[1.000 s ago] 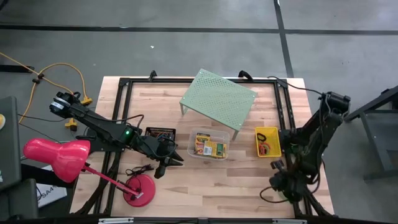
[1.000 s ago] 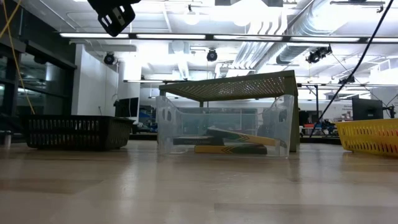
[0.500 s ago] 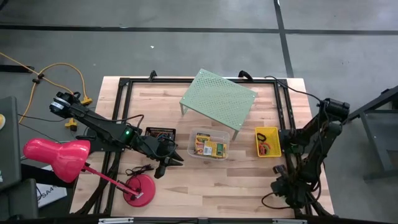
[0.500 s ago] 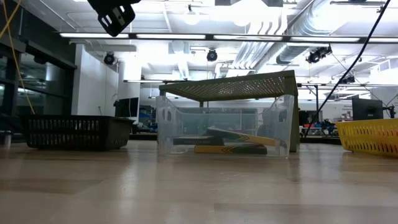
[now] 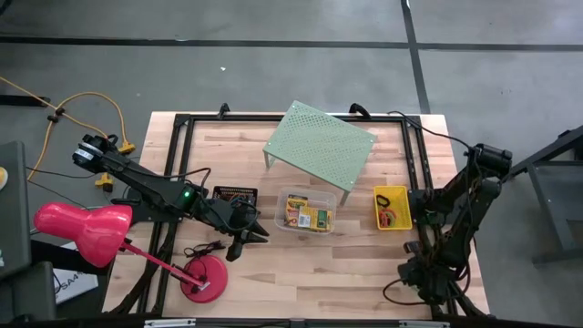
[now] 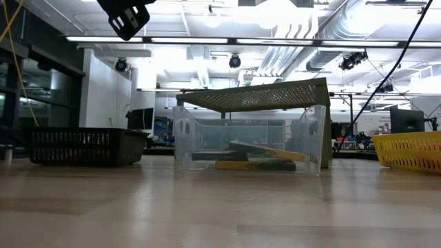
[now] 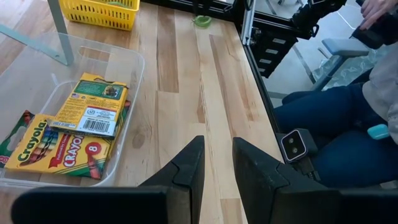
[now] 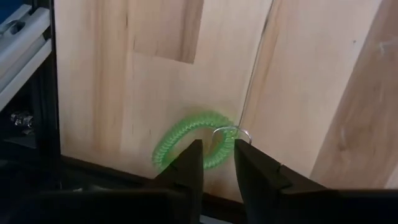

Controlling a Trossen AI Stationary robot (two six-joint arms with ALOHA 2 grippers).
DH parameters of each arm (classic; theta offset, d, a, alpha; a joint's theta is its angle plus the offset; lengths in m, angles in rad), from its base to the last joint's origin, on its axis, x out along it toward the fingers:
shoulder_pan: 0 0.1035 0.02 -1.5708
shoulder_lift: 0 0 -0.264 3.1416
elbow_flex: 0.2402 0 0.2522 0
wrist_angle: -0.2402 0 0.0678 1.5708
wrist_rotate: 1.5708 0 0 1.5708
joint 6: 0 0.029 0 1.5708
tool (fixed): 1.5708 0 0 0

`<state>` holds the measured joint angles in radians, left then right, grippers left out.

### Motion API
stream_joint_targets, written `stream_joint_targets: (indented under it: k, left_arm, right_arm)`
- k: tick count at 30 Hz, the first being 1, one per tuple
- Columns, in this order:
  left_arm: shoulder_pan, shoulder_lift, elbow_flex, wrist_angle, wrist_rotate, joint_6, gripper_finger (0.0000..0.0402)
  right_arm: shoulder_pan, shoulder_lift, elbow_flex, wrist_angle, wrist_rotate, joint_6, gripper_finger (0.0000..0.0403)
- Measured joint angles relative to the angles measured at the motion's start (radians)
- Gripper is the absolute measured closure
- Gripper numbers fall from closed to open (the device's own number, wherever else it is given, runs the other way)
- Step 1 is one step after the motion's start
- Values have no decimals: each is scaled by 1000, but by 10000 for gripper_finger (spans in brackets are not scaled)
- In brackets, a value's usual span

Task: Pick & Place Office Desk Supplies
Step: Put the green spring keychain into the yellow bin

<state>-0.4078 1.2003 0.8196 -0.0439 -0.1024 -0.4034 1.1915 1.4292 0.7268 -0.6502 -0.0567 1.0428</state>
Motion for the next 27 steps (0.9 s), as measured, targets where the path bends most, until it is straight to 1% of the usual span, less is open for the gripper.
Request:
stream_joint_targets:
  k: [7,11,15,18,22,27]
  left_arm:
    - [0,0,0,0,0,0,324]
    - [0,0,0,0,0,0,324]
    - [0,0,0,0,0,0,324]
    - [0,0,0,0,0,0,324]
    - [0,0,0,0,0,0,324]
    - [0,0,0,0,0,0,324]
  right_arm:
    - [0,0,0,-9,7,34,253]
    - [0,0,0,-31,22,104,230]
    - [0,5,0,-31,32,141,227]
    - [0,39,0,-31,28,160,231]
    - [0,90,0,-18,-11,169,239]
    - [-1,102,1,-14,-20,195,250]
